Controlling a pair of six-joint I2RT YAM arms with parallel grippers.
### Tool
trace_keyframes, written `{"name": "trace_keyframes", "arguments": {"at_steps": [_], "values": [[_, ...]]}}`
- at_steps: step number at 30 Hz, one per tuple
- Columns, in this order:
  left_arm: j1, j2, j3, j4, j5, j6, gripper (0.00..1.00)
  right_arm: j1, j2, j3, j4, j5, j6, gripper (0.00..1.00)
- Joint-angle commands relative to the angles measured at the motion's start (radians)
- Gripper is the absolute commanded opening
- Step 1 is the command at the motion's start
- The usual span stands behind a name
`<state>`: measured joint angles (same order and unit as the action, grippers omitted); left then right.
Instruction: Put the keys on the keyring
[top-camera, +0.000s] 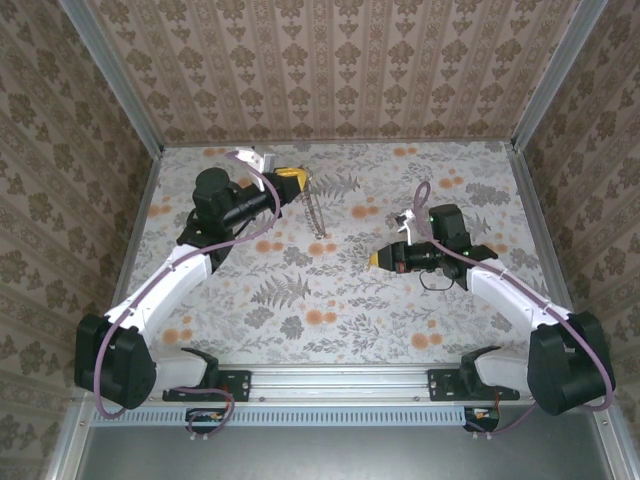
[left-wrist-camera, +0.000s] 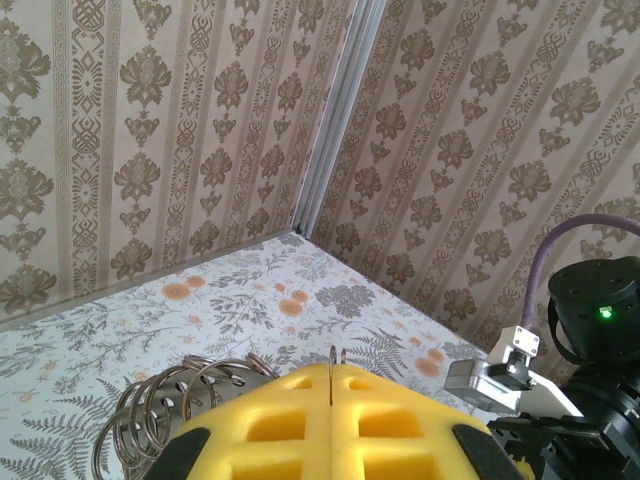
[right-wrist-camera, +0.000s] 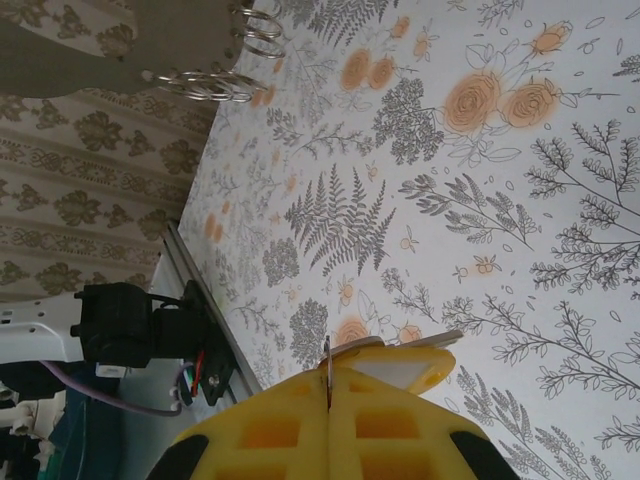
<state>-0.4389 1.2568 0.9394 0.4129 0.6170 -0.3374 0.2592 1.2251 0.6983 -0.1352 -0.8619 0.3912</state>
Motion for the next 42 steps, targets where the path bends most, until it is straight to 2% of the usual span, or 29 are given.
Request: {"name": "trace_keyframes", "arguments": {"at_steps": [1, 6, 10, 17, 23, 26, 30, 42], "values": [[-0.006, -0.003, 0.018, 0.066, 0.02, -0.003, 0.0, -0.009, -0.034, -0.01, 0.036, -0.051, -0.012, 0.0], [-0.006, 0.0, 0.02, 0.064, 0.02, -0.002, 0.0, -0.015, -0.064, -0.006, 0.04, -0.052, -0.001, 0.0], [-0.008, 0.001, 0.019, 0.064, 0.02, -0.001, 0.0, -0.018, -0.055, 0.004, -0.007, 0.001, 0.002, 0.0], [-0.009, 0.003, 0.018, 0.061, 0.02, 0.0, 0.0, -0.018, 0.008, -0.019, -0.117, 0.151, 0.097, 0.0], [-0.008, 0.011, 0.017, 0.069, 0.02, -0.003, 0.0, -0.018, 0.055, 0.001, -0.34, 0.312, 0.136, 0.0], [-0.011, 0.017, 0.018, 0.075, 0.02, -0.007, 0.0, -0.017, 0.068, 0.006, -0.392, 0.361, 0.138, 0.0], [-0.011, 0.026, 0.018, 0.081, 0.02, -0.011, 0.0, -0.015, 0.126, 0.016, -0.397, 0.401, 0.139, 0.0], [-0.011, 0.054, 0.038, 0.074, 0.02, -0.002, 0.0, -0.015, 0.393, 0.15, -0.282, 0.399, 0.135, 0.0]]}}
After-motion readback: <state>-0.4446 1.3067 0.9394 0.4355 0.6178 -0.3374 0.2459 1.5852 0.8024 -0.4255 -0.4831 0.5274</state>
